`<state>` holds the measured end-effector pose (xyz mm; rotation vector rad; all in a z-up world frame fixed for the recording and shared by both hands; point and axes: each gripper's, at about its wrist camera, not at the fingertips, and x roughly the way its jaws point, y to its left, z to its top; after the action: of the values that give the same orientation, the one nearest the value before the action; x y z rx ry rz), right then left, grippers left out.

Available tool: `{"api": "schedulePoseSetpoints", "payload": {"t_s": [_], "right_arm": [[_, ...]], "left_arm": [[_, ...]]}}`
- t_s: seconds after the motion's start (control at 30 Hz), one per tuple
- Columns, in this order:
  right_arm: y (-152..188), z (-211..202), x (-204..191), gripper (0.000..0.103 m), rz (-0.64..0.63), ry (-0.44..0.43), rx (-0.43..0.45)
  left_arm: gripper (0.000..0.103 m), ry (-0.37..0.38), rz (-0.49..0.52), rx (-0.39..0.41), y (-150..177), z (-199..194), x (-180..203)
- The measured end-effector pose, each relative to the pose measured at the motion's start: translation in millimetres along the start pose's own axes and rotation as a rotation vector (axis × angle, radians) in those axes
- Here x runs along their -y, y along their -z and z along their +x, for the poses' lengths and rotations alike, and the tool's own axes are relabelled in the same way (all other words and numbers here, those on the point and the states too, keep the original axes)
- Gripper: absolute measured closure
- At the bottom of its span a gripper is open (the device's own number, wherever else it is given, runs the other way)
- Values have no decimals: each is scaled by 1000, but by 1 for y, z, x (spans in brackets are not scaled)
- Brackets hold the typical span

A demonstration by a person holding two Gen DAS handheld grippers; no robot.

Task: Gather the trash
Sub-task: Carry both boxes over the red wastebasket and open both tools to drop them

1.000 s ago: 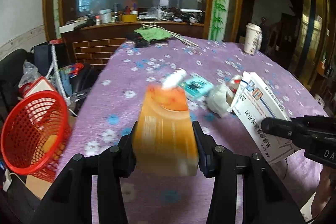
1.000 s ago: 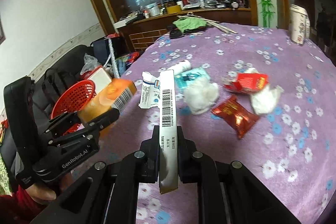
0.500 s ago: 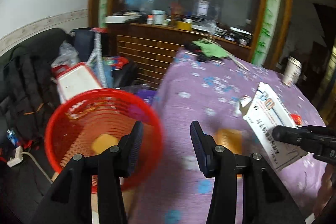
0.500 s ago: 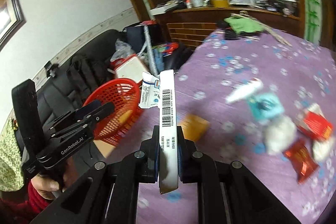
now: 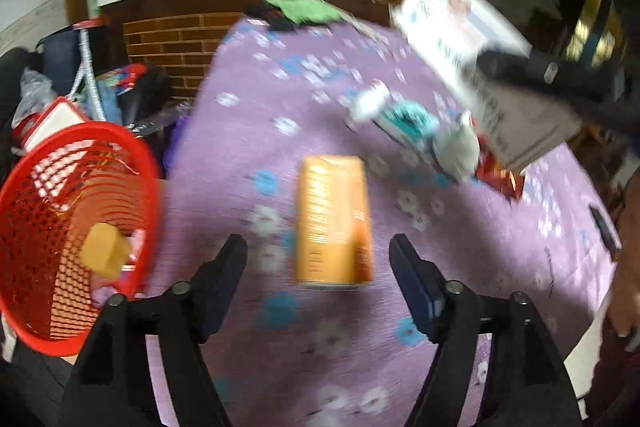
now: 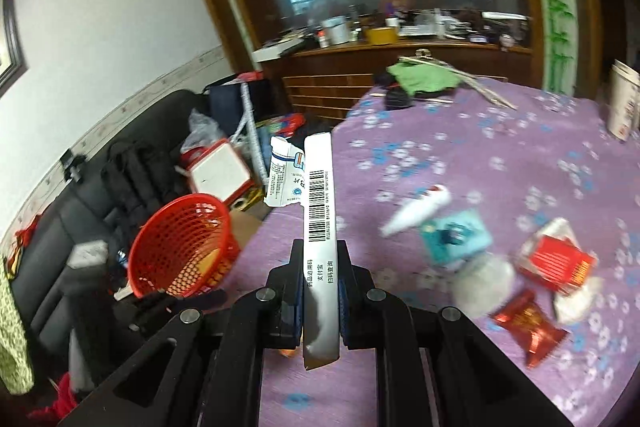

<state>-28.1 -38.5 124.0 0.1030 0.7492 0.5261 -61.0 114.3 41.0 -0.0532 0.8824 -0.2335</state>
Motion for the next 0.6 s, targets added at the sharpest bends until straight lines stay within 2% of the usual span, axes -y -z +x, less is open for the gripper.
{"api": "schedulePoseSetpoints", "payload": {"t_s": [0.1, 0.2, 0.27, 0.3, 0.47, 0.6], "right_arm": [[5, -10, 12, 89, 9, 6, 10], [11, -13, 19, 89, 14, -3, 10], [12, -12, 22, 89, 19, -15, 7], [14, -13, 23, 89, 21, -20, 6], [18, -11, 23, 89, 23, -37, -4], [14, -6, 15, 89, 12, -54, -8]], "left_arm": [[29, -68, 21, -40, -2, 21, 16], [29, -91, 16, -73, -7, 38, 18], [39, -96, 4, -78, -8, 46, 17], [56, -96, 3, -84, -8, 48, 16], [56, -79, -24, -54, -10, 46, 6], [56, -69, -67, 29, -12, 14, -9]]}}
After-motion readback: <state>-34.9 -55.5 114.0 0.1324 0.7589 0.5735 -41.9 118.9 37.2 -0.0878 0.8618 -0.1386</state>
